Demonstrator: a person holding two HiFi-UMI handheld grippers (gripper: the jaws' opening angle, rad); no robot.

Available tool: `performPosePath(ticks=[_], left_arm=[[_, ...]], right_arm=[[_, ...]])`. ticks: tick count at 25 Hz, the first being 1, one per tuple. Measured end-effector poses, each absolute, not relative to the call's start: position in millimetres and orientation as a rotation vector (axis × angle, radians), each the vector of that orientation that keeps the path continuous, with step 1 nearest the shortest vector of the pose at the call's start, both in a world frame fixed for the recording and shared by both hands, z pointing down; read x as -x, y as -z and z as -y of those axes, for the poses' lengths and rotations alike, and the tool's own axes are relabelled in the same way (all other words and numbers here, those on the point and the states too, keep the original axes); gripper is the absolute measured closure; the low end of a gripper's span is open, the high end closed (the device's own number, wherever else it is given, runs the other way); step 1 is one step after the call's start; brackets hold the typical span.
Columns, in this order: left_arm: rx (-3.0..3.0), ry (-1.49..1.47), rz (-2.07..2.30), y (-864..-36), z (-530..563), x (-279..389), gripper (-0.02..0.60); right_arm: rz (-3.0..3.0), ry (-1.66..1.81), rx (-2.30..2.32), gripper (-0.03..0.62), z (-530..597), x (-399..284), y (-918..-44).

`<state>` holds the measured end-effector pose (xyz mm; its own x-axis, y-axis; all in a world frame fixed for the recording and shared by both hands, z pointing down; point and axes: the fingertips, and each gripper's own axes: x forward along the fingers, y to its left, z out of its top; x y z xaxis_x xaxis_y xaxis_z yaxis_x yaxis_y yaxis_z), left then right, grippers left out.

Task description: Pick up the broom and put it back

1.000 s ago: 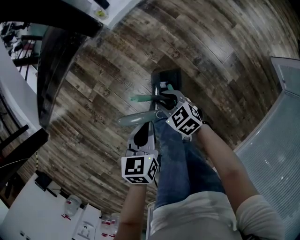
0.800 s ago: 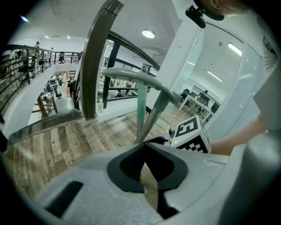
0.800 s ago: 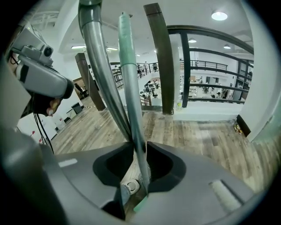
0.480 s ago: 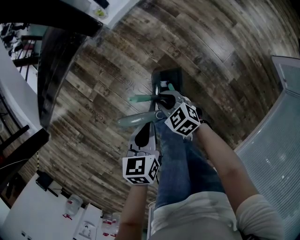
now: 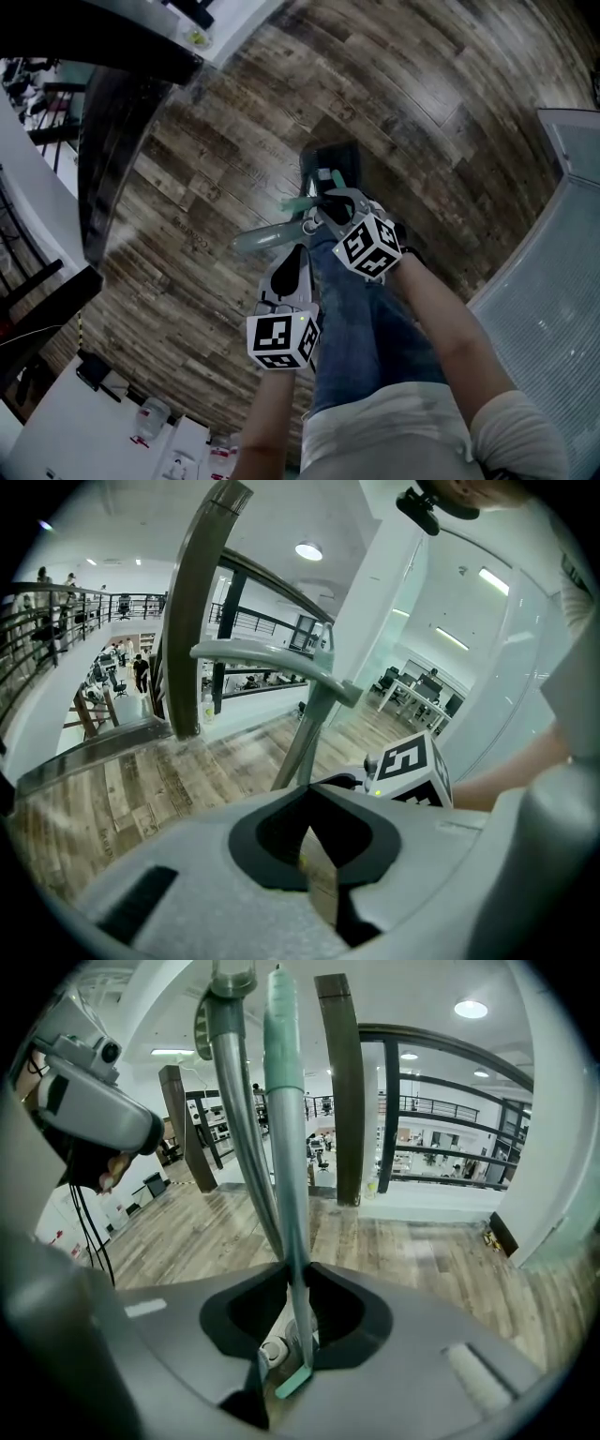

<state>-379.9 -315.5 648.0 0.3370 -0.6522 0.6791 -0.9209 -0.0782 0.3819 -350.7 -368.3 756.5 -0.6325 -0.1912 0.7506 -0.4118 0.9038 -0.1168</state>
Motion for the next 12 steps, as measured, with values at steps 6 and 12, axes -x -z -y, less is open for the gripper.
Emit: performPosePath(ticks=[6,12], left_arm=[[-1.831,-0.43,1.395,-636.6,310.9,370.3,0.574],[-1.848,-0.427,1.401,-625.2,302.0,358.8,0.574]], right_arm=[[2.246,-0.359,-0.45,0.513,358.1,330.8,-748.6],[2.23,-0.358,-0.467,0.513,345.4,309.7,-741.1]])
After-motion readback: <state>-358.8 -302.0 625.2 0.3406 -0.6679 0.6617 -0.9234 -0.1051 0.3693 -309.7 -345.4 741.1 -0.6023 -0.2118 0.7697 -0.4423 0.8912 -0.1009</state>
